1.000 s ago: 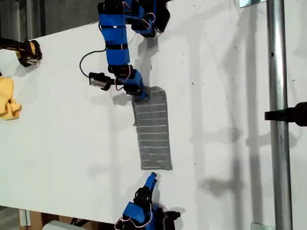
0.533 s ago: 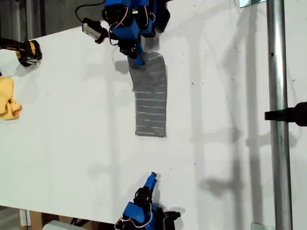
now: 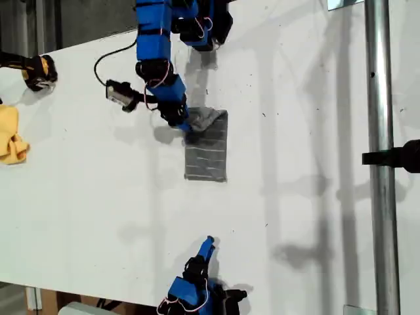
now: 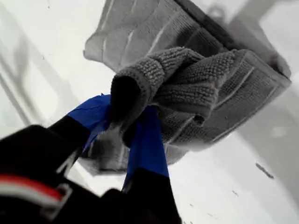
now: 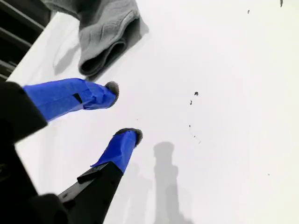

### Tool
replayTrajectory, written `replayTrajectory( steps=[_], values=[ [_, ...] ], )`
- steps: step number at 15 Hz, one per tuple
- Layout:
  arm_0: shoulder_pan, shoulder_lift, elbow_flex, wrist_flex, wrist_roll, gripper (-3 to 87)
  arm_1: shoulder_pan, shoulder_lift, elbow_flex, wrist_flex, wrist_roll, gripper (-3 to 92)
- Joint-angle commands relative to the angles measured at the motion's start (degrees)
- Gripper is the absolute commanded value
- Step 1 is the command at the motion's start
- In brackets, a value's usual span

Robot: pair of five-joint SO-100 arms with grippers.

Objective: Grasp corners of a towel and fold twice.

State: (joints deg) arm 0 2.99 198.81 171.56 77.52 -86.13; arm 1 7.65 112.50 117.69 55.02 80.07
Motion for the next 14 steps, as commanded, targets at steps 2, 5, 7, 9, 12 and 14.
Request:
replayTrajectory(
  steps=[2,5,7,9,12,14],
  values=[
    [0.44,0.44,-3.08,0.53,0.09,14.2,-0.97,-21.97,-23.91,-2.99,-4.83,-0.2],
    [0.88,0.44,-3.08,0.53,-0.35,14.2,-2.64,-35.42,-36.04,-4.39,-6.24,-0.2],
    [0.88,0.44,-3.08,0.53,-0.26,14.2,-4.04,-42.01,-43.42,-4.66,-6.68,-0.2],
    [0.88,0.44,-2.99,0.53,-0.09,14.2,-5.19,-47.72,-48.08,-4.83,-6.86,-0.2],
    [0.53,0.44,-2.81,0.53,0.00,13.8,-4.13,-51.06,-48.78,-2.64,-6.59,24.9],
    [0.62,0.44,-2.81,0.62,-0.44,13.7,-4.57,-44.12,-50.01,4.13,-6.86,21.7]
  ],
)
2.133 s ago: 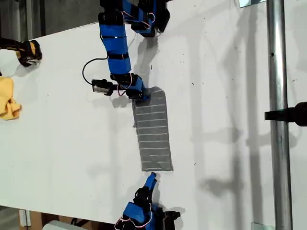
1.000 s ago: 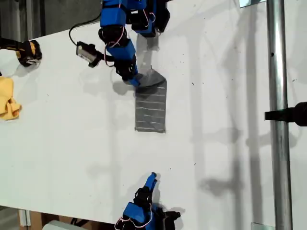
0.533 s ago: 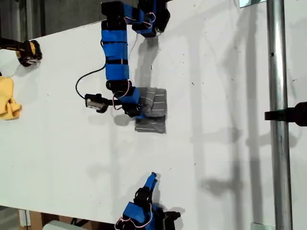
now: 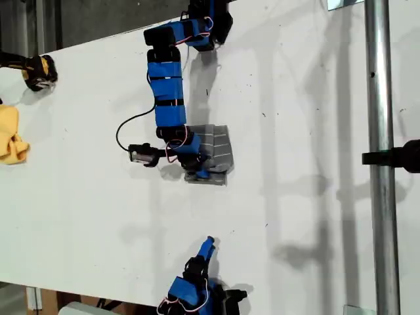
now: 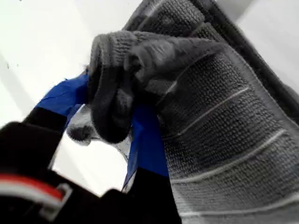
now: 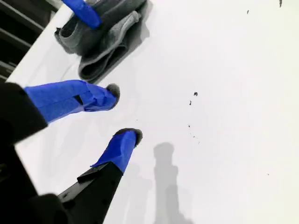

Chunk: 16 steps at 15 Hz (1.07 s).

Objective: Grasp corners of a towel and fold twice.

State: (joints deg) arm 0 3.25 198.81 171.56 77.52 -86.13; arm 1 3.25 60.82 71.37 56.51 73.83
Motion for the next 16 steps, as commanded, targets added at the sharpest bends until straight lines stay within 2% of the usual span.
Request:
replayTrajectory(
  steps=[1,5,7,8,11,13,16],
  values=[
    [0.26,0.44,-2.72,0.70,-0.62,13.7,-0.18,12.74,-2.72,3.96,-0.62,21.5],
    [0.09,0.44,-2.81,0.88,-0.88,13.9,2.55,38.23,8.61,3.34,-5.36,21.5],
    [-0.53,0.44,-2.81,0.88,-0.35,13.4,4.31,47.90,19.16,2.37,-6.59,15.2],
    [-0.79,0.44,-2.81,0.88,-0.18,13.1,5.19,53.61,29.00,1.49,-4.48,3.5],
    [-1.41,0.44,-0.62,-1.67,0.70,13.0,4.22,79.98,68.29,-10.72,5.01,-0.2],
    [-2.55,0.44,1.93,-2.90,-1.14,13.0,1.49,95.45,82.62,-6.86,10.72,-0.2],
    [-5.10,0.44,6.77,-3.60,-5.89,13.0,1.41,110.57,91.85,2.29,13.80,-0.2]
  ],
)
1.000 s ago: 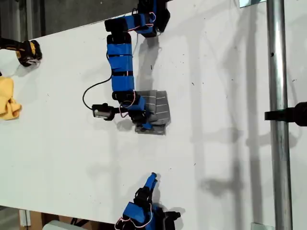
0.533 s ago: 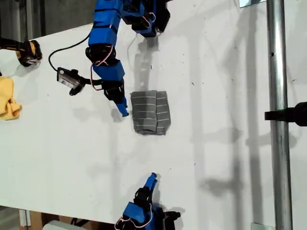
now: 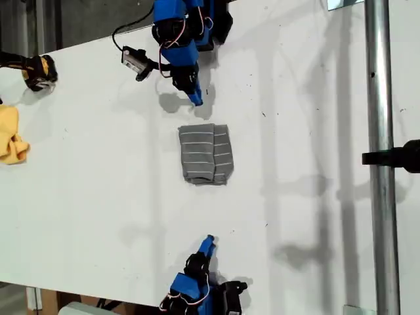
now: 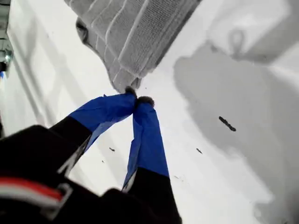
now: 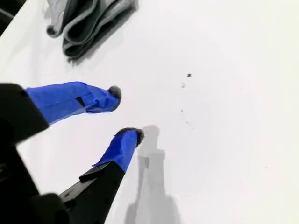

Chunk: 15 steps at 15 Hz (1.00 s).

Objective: Grasp corners of a towel and fold twice.

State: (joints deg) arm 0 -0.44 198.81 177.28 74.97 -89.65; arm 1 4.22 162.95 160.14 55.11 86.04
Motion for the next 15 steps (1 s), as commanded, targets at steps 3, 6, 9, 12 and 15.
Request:
replayTrajectory(
  steps=[3,6,9,12,15],
  values=[
    [-2.02,0.44,1.23,-0.09,1.23,13.0,1.32,24.96,6.50,26.10,1.49,11.6],
    [1.05,0.44,1.23,0.00,14.06,13.0,-2.72,25.22,6.24,26.46,0.88,11.7],
    [2.64,0.44,1.23,-0.09,30.15,12.3,-5.19,25.22,6.24,26.46,0.88,11.7],
    [2.55,0.44,1.23,-0.09,30.15,12.2,-5.45,25.22,6.24,26.46,0.88,11.7],
    [2.55,0.44,1.23,-0.09,30.15,12.2,-5.45,25.22,6.24,26.46,0.88,11.7]
  ],
)
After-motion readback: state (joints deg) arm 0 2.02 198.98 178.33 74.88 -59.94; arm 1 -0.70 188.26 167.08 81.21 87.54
